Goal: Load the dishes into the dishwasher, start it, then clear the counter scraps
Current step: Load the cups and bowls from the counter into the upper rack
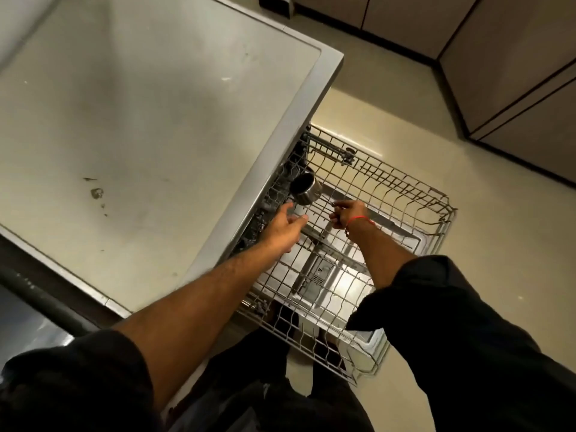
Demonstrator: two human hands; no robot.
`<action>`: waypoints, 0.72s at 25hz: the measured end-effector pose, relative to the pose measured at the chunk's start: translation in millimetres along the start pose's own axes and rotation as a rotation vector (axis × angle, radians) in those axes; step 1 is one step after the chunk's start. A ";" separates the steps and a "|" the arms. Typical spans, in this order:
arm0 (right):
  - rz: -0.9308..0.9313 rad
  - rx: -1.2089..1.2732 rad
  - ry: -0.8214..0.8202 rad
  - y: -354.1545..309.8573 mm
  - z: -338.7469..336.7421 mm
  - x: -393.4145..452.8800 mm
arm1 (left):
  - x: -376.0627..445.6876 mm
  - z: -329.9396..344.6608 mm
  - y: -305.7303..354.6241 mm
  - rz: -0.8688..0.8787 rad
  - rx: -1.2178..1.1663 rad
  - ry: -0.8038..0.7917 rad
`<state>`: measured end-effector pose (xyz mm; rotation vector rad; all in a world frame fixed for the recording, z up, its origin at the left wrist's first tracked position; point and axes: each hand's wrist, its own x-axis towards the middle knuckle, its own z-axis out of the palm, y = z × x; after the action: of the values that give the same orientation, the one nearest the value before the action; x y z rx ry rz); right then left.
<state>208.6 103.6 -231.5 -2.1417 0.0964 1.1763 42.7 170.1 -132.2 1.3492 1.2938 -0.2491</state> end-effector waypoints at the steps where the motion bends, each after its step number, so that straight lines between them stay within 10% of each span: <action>1: 0.010 -0.042 -0.014 4.1 1.1 6.7 | 2.5 -0.4 -1.7 -0.005 0.004 -0.004; 8: 0.128 0.027 -0.089 24.9 -31.2 4.6 | -13.8 3.6 -11.6 0.014 -0.016 0.029; 18: -0.162 0.030 -0.260 46.0 -61.9 -99.4 | -103.0 28.8 -38.8 0.206 0.005 0.201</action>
<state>177.7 7.0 -157.1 -1.9130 -0.1710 1.3355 -9.0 81.9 -82.3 1.5296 1.3068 0.0258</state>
